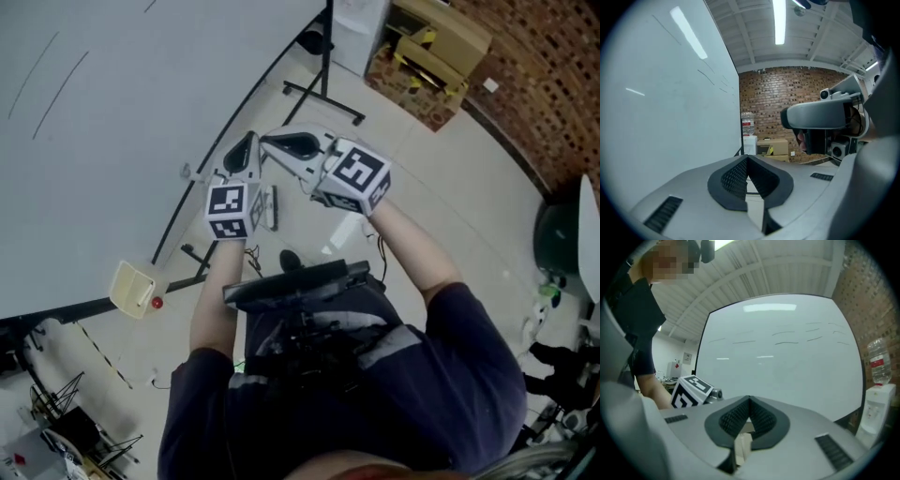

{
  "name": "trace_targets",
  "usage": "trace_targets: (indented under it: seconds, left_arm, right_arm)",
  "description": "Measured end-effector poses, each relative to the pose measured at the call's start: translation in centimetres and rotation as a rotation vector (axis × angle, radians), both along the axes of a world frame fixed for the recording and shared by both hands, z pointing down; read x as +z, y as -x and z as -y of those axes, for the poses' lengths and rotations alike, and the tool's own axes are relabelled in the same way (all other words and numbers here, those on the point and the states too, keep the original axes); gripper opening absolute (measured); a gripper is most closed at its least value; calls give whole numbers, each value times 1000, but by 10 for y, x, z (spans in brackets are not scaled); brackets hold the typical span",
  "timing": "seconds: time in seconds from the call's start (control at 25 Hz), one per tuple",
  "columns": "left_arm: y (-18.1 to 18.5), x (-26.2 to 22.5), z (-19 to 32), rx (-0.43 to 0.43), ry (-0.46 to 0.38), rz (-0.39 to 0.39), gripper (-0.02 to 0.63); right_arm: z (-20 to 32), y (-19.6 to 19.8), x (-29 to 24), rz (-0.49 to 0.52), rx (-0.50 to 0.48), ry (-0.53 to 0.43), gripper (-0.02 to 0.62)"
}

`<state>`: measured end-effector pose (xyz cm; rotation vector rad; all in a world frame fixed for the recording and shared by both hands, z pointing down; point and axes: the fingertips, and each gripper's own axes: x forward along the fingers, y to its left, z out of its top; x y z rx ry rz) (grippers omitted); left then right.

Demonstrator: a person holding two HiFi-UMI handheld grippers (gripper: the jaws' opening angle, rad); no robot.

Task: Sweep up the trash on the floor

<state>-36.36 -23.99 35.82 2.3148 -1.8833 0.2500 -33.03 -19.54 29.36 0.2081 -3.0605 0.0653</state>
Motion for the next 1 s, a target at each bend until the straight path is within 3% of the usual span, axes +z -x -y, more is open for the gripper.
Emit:
trace_targets:
  seconds: [0.28,0.44,0.68,1.0]
  left_arm:
    - [-108,-48,-16,136,-50,75,0]
    - [-150,-70,-26,140,-81,63,0]
    - [-167,-85,-49,60,-94,115,0]
    - [-151,-82,-88,-37,-45,144,0]
  right_arm:
    - [-12,-104,-29,99,-1,-1,11]
    - [-20,-149,-33,77,-12,2,11]
    - [-32,-180,-33,67,-50,10,11]
    - [-56,-174,-26,64,-115,39,11]
